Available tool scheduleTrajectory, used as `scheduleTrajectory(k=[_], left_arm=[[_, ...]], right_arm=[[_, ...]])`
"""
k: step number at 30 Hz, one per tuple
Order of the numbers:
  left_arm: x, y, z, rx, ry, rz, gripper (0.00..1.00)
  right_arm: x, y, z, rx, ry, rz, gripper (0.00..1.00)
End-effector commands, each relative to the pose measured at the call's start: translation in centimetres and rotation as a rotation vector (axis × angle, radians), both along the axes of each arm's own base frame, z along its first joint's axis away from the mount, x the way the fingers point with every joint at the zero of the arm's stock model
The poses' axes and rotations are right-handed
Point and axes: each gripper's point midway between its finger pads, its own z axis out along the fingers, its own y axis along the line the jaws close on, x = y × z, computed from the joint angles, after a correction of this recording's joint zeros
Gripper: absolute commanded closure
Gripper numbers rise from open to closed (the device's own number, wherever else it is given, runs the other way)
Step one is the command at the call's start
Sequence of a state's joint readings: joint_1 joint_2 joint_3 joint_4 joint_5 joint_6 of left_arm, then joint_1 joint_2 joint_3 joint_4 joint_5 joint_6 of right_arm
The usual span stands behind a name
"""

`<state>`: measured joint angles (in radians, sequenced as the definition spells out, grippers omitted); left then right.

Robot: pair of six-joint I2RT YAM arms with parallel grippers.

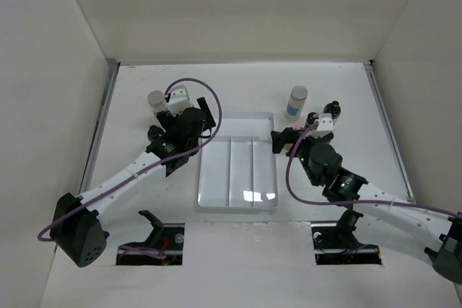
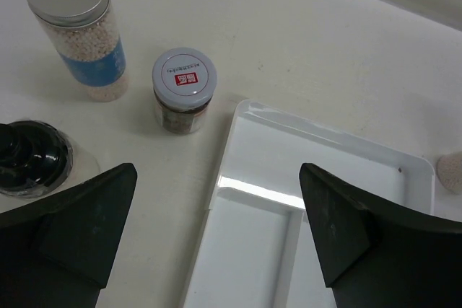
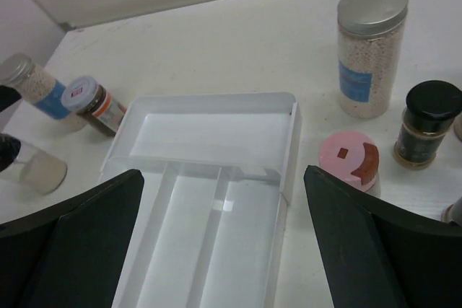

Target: Organize the condiment bottles

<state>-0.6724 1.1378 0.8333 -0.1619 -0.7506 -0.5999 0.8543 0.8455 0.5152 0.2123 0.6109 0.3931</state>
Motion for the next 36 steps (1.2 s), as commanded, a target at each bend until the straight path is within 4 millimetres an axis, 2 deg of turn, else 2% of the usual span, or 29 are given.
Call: scheduleTrajectory(k=[1, 7, 13, 14, 15, 16, 17, 18, 19, 20, 21, 23, 26, 29, 30, 33, 36], left_arm=[[1.0, 0.2, 2.7, -0.029, -0.031, 0.024, 0.00], [4.3, 1.6, 6.7, -0.037, -0.057, 0.098, 0.00], [7.5, 3.5, 9.2, -0.026, -0.074, 0.167, 0.00], [8.1, 3.6, 9.6, -0.038, -0.085, 0.165, 0.00], [8.7, 3.9, 9.8, -0.050, -0.087, 0.164, 0.00], [9.4, 4.3, 9.8, -0.062, -0.082, 0.161, 0.00], [10.1, 4.5, 9.7, -0.074, -0.076, 0.147, 0.04], [10.7, 4.7, 9.4, -0.082, -0.066, 0.136, 0.10], [11.3, 5.2, 9.0, -0.091, -0.053, 0.129, 0.26], [11.7, 6.0, 8.7, -0.089, -0.042, 0.142, 0.55], [12.0, 7.1, 8.4, -0.081, -0.032, 0.169, 0.68], [12.4, 9.0, 7.6, -0.045, 0.008, 0.211, 0.70], [13.2, 11.3, 4.8, -0.002, 0.113, 0.249, 0.57], [13.2, 12.7, 3.2, 0.013, 0.157, 0.277, 0.31], [13.1, 13.1, 2.8, 0.020, 0.168, 0.286, 0.26], [12.8, 13.6, 2.4, 0.035, 0.177, 0.291, 0.18], [12.7, 14.0, 1.7, 0.051, 0.197, 0.296, 0.18]], right_arm=[[0.4, 0.8, 2.1, 0.011, -0.060, 0.000, 0.00], [0.3, 3.5, 0.5, -0.027, -0.014, 0.072, 0.00], [0.3, 3.1, 0.1, 0.005, -0.012, 0.065, 0.00], [0.3, 3.0, 0.3, 0.012, -0.019, 0.074, 0.15], [0.3, 2.8, 0.5, 0.021, -0.028, 0.076, 0.40], [0.4, 2.4, 0.6, 0.036, -0.034, 0.066, 0.60], [0.5, 2.1, 0.6, 0.041, -0.035, 0.058, 0.75], [0.5, 1.9, 0.4, 0.041, -0.029, 0.050, 0.82], [0.6, 1.7, 0.2, 0.040, -0.022, 0.044, 0.84], [0.7, 1.6, -0.1, 0.037, -0.018, 0.039, 0.83], [0.8, 1.5, -0.2, 0.032, -0.015, 0.034, 0.81], [0.9, 1.3, -0.3, 0.033, -0.015, 0.030, 0.72], [1.0, 1.3, -0.3, 0.035, -0.017, 0.028, 0.59], [1.0, 1.3, -0.4, 0.036, -0.016, 0.026, 0.51], [1.0, 1.3, -0.5, 0.033, -0.014, 0.025, 0.49], [1.1, 1.5, -0.8, 0.018, -0.005, 0.030, 0.45], [1.2, 1.7, -1.1, 0.017, 0.001, 0.032, 0.44]])
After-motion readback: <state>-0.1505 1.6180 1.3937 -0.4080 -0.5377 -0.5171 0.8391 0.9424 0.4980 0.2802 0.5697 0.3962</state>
